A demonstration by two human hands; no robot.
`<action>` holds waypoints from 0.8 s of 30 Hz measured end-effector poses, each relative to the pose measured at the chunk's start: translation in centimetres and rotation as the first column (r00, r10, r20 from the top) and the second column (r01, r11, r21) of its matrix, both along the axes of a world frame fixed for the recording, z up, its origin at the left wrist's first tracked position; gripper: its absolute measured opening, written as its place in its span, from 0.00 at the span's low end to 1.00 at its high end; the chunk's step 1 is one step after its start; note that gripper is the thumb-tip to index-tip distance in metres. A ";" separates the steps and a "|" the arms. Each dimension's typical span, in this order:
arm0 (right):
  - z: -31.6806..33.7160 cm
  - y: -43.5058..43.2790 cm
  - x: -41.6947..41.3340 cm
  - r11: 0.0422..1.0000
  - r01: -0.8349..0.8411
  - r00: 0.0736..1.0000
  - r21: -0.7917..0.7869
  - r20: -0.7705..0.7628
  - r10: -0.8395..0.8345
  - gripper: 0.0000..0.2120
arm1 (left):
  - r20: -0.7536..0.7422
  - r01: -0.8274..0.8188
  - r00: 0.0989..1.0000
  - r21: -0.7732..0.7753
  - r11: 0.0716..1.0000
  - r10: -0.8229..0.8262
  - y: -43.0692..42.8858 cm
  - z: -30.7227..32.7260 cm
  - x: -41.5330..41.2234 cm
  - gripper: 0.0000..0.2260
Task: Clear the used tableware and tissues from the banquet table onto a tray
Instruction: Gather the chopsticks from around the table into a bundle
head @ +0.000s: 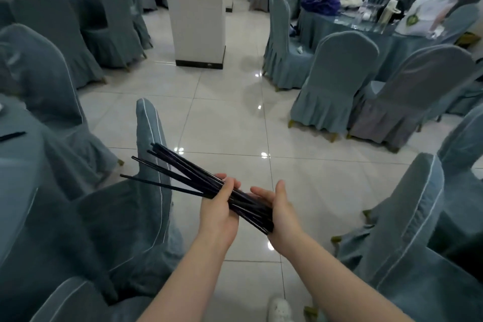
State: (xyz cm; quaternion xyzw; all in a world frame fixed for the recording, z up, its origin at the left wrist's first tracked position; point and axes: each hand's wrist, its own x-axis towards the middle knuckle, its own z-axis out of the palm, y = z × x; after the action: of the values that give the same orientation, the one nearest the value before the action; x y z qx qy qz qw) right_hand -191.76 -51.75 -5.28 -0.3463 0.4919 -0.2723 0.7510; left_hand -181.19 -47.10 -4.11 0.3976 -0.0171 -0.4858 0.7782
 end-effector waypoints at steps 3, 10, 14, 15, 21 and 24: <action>-0.5 -5.8 1.9 0.999 -0.035 0.999 -0.031 -0.018 0.035 0.31 | 0.027 -0.021 0.999 -0.011 1.000 0.022 -4.8 0.1 0.6 0.08; 0.7 -20.2 4.4 0.904 -0.382 0.919 -0.193 -0.185 0.349 0.26 | 0.090 -0.132 0.988 0.038 0.991 0.128 -17.3 0.7 4.0 0.08; 3.0 -27.6 7.5 0.689 -0.677 0.733 -0.258 -0.319 0.601 0.17 | 0.199 -0.168 0.968 0.073 0.983 0.151 -23.1 1.0 6.6 0.07; 3.5 -28.8 8.6 0.603 -0.752 0.658 -0.267 -0.364 0.659 0.15 | 0.226 -0.194 0.960 0.101 0.976 0.167 -24.1 1.2 7.4 0.07; 4.1 -35.5 19.0 0.117 -0.952 0.283 -0.284 -0.664 0.692 0.11 | 0.341 -0.327 0.906 0.185 0.927 0.251 -30.0 0.9 16.2 0.05; 4.5 -38.6 24.9 0.136 -0.936 0.331 -0.325 -0.675 0.659 0.11 | 0.338 -0.327 0.905 0.164 0.931 0.259 -33.3 1.3 21.5 0.06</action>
State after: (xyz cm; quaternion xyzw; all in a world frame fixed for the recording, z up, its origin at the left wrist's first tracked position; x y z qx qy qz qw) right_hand -166.89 -90.39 -0.74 -0.8471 0.2125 0.0980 0.4772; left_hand -159.70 -80.44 -2.77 0.5495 -0.0259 -0.2929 0.7820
